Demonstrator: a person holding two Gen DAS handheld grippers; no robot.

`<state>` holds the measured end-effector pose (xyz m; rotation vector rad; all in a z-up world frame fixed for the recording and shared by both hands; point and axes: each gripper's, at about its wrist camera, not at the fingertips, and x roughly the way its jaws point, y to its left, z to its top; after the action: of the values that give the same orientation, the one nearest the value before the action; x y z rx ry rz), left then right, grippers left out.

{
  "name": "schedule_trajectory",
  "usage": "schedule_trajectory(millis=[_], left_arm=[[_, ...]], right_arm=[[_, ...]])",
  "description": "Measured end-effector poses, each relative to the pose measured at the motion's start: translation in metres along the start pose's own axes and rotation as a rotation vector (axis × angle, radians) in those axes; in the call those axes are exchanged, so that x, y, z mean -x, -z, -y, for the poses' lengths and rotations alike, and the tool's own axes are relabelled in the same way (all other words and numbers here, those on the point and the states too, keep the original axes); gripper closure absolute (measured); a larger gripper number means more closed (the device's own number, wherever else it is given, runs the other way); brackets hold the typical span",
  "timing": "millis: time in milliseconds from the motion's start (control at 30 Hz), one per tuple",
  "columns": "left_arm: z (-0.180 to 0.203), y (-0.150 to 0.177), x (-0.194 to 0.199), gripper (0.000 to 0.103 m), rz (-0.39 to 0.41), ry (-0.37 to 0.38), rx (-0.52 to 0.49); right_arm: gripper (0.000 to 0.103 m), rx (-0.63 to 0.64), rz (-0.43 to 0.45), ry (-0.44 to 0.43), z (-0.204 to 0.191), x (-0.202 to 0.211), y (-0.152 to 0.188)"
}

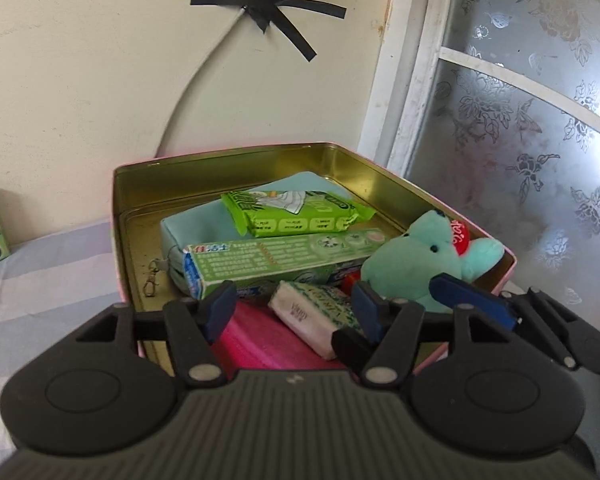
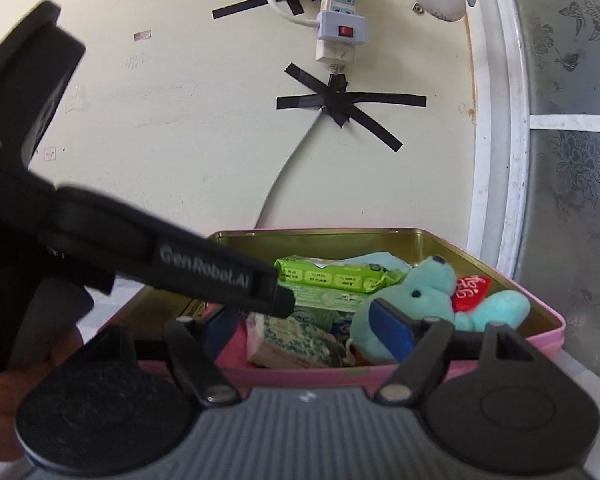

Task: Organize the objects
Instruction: 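Carry the tissue pack into the pink tin and open the left gripper, then withdraw both grippers from the pink tin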

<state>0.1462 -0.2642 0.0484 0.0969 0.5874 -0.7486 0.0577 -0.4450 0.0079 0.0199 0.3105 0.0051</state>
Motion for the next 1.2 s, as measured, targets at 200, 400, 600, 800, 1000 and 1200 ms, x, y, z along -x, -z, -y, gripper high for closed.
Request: schedule_trajectory(millis=[200, 400, 600, 800, 1000, 1200], left_arm=[[0.004, 0.005, 0.036, 0.030, 0.051, -0.119, -0.055], [-0.001, 0.011, 0.065, 0.029, 0.068, -0.174, -0.037], [-0.004, 0.022, 0.085, 0.027, 0.071, -0.222, -0.033], [-0.012, 0.034, 0.097, 0.025, 0.062, -0.252, -0.034], [-0.018, 0.047, 0.102, 0.019, 0.050, -0.272, -0.036], [-0.021, 0.053, 0.103, 0.018, 0.036, -0.272, -0.028]], right_arm=[[0.025, -0.002, 0.022, -0.012, -0.010, 0.018, 0.008], [0.024, -0.050, 0.031, 0.001, -0.019, 0.037, 0.011], [0.024, -0.128, 0.019, 0.010, -0.021, 0.054, 0.012], [0.024, -0.183, -0.019, 0.003, -0.023, 0.058, 0.016], [0.024, -0.225, -0.053, -0.015, -0.028, 0.058, 0.019], [0.022, -0.251, -0.063, -0.022, -0.031, 0.063, 0.019]])
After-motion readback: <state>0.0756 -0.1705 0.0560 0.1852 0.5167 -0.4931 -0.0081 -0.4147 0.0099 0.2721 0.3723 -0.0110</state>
